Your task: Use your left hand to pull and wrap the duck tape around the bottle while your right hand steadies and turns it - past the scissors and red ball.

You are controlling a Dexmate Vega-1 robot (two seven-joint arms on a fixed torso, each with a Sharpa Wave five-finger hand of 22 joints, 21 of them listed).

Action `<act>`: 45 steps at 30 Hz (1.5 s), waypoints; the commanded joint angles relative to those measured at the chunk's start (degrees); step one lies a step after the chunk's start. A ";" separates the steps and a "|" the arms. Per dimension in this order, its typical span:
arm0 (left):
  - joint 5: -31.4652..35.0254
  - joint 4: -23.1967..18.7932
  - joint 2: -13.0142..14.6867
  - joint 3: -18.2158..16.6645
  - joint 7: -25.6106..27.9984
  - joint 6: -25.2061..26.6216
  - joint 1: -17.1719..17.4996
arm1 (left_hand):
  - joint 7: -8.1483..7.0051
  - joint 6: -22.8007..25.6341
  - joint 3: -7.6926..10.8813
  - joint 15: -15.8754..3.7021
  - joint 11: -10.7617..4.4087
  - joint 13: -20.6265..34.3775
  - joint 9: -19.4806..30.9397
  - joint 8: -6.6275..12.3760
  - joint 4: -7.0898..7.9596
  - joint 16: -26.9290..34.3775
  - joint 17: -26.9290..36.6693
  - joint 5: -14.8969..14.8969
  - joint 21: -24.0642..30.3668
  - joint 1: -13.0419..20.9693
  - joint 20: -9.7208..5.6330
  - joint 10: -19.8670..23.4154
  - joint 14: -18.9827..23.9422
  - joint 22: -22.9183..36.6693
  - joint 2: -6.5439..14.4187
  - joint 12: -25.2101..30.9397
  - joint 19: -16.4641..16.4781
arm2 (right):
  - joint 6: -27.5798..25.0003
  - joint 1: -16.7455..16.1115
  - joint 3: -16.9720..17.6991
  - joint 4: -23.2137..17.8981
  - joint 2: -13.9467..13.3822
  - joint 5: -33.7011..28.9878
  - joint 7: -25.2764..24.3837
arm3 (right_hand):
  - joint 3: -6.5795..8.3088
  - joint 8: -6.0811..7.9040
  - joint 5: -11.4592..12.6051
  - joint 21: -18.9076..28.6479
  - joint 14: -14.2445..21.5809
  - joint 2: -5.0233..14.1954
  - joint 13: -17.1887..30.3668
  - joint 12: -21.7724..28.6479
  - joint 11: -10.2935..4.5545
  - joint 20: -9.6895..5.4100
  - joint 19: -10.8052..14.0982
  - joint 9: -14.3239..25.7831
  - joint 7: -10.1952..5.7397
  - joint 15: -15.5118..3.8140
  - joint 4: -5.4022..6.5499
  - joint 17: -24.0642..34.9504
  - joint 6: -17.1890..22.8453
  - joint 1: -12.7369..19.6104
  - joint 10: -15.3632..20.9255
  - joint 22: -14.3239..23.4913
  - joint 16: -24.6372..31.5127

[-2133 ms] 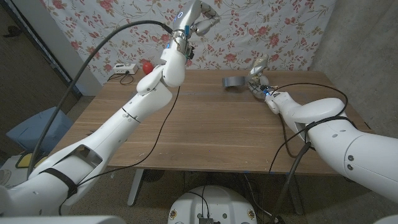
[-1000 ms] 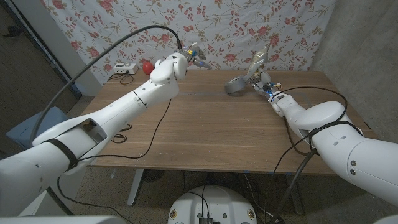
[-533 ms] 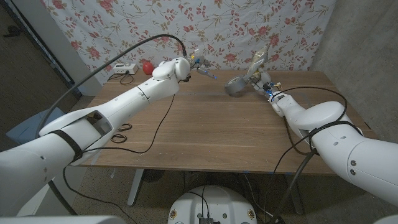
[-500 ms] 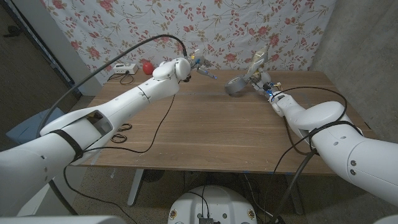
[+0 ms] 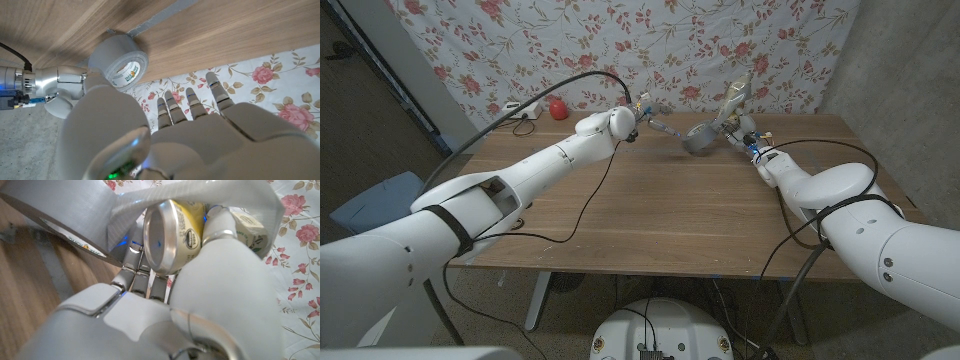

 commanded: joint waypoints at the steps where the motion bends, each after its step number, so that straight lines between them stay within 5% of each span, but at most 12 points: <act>1: -6.52 12.51 -5.34 1.48 6.85 -13.51 -0.94 | -0.32 -2.49 -1.29 0.53 0.23 -0.41 0.15 0.16 0.16 0.09 -0.04 1.44 -0.24 -0.01 0.25 -2.06 -1.28 0.12 -0.65 -0.03 -0.03 | -0.65 0.80 1.26 0.00 0.49 -1.78 -2.85 | 14.87 -0.14 0.52 0.04 27.09 11.30 12.22 4.73 -5.06 -1.47 -0.66 0.27 3.58 -18.40 10.20 16.55 6.88 6.45 14.81 0.12 12.33; 14: -9.17 31.27 -14.23 5.39 8.01 -25.22 -5.27 | -0.62 -2.47 -3.07 0.75 -0.37 -1.21 0.12 0.86 0.62 0.45 -0.08 3.32 -0.49 -0.60 0.21 -2.37 -1.59 0.18 -0.76 0.60 0.06 | -0.96 1.28 2.81 0.00 0.71 -3.26 -5.32 | 15.19 -0.59 0.51 0.05 27.30 11.24 12.34 4.69 -5.12 -1.55 -0.81 0.36 3.64 -18.40 9.89 16.57 7.10 6.14 14.83 0.10 12.53; 20: -8.40 37.98 -17.95 7.63 11.92 -29.47 -6.84 | -1.96 -1.87 -1.70 -0.02 -1.04 -2.41 0.04 1.53 -1.67 1.06 -0.34 5.11 -0.32 5.91 0.11 -2.05 -1.14 0.17 2.31 1.20 1.50 | -1.17 1.45 3.57 0.00 0.90 -3.87 -6.69 | 15.32 -0.72 0.49 0.06 27.33 11.23 12.40 4.71 -5.24 -1.59 -0.84 0.41 3.60 -18.39 9.78 16.57 7.30 5.97 14.94 0.09 12.60; 26: -8.13 45.63 -22.40 10.11 14.43 -31.40 -9.29 | -1.81 -0.09 -1.07 -0.30 -1.13 -3.01 0.04 2.14 -2.54 1.31 -0.41 5.46 -0.15 8.73 0.15 -0.72 -0.86 0.14 4.02 1.84 2.44 | -1.23 1.55 4.10 0.00 0.89 -4.03 -6.96 | 15.46 -0.92 0.47 0.05 27.32 11.25 12.44 4.64 -5.14 -1.59 -0.98 0.48 3.58 -18.38 9.69 16.57 7.37 5.74 14.90 0.10 12.65; 31: -6.90 46.45 -23.86 13.04 13.74 -28.78 -10.80 | 0.19 6.94 -1.71 -1.37 -0.64 -3.90 0.00 3.89 -2.33 1.96 -0.54 4.45 -0.39 9.86 -0.18 5.37 0.30 0.05 5.67 3.96 2.86 | -0.90 1.33 4.01 0.00 0.62 -3.27 -5.34 | 15.58 -1.08 0.45 0.04 27.33 11.23 12.40 4.59 -5.15 -1.69 -1.05 0.52 3.47 -18.39 9.59 16.57 7.41 5.59 14.97 0.10 12.70; 33: -5.40 42.33 -22.35 14.18 13.15 -25.99 -10.56 | 1.44 9.92 -2.12 -1.96 -0.45 -4.11 -0.04 4.55 -1.95 2.45 -0.63 3.72 -0.41 9.57 -0.03 8.20 1.42 0.04 6.10 4.86 3.12 | -0.76 1.23 3.81 0.00 0.48 -2.87 -4.61 | 15.62 -1.13 0.44 0.05 27.30 11.20 12.62 4.66 -5.15 -1.64 -1.03 0.53 3.47 -18.38 9.54 16.57 7.45 5.54 14.88 0.09 12.71; 36: -2.17 35.28 -20.19 16.00 12.17 -19.25 -10.07 | 1.05 17.45 -2.73 -4.01 -0.59 -4.55 -0.12 6.05 -1.46 3.52 -1.10 1.64 -0.46 9.53 -0.43 14.82 4.48 0.03 7.01 6.65 3.40 | -0.62 1.08 3.52 0.00 0.33 -2.36 -3.84 | 15.67 -1.18 0.44 0.04 27.28 11.20 12.36 4.50 -5.15 -1.68 -1.12 0.55 3.46 -18.38 9.50 16.56 7.50 5.47 14.94 0.09 12.71; 38: -0.37 34.12 -20.36 17.33 11.11 -16.53 -10.39 | 0.58 20.52 -2.94 -5.78 -1.95 -4.78 -0.19 6.36 -1.37 4.28 -1.40 0.58 -0.27 9.73 -0.60 17.72 6.79 0.07 7.39 7.17 3.95 | -0.56 1.01 3.33 0.00 0.25 -2.21 -3.62 | 15.71 -1.23 0.44 0.05 27.27 11.20 12.43 4.51 -5.09 -1.73 -1.08 0.56 3.45 -18.38 9.47 16.56 7.49 5.42 14.89 0.09 12.71; 43: 1.09 40.34 -24.34 19.33 11.69 -16.74 -11.39 | 0.04 25.93 -2.17 -8.68 -2.58 -5.16 -0.30 6.80 -1.62 5.44 -1.84 -1.00 0.16 11.28 -1.52 22.60 10.86 0.17 9.38 7.77 4.63 | -0.18 0.78 2.71 0.00 -0.05 -1.85 -2.55 | 15.82 -1.39 0.43 0.03 27.22 11.19 12.34 4.42 -5.15 -1.72 -1.15 0.59 3.39 -18.38 9.36 16.55 7.48 5.27 14.98 0.08 12.73; 45: 2.12 40.84 -24.80 20.14 14.26 -16.04 -10.99 | -0.27 31.48 -0.76 -10.85 -2.82 -5.35 -0.34 7.33 -2.60 6.58 -2.18 -2.70 0.90 13.77 -2.27 28.35 15.03 0.25 11.47 8.50 5.70 | -0.14 0.75 2.54 0.00 -0.13 -1.74 -2.46 | 15.85 -1.42 0.42 0.04 27.21 11.19 12.43 4.44 -5.17 -1.74 -1.14 0.60 3.38 -18.38 9.34 16.54 7.49 5.23 14.93 0.08 12.73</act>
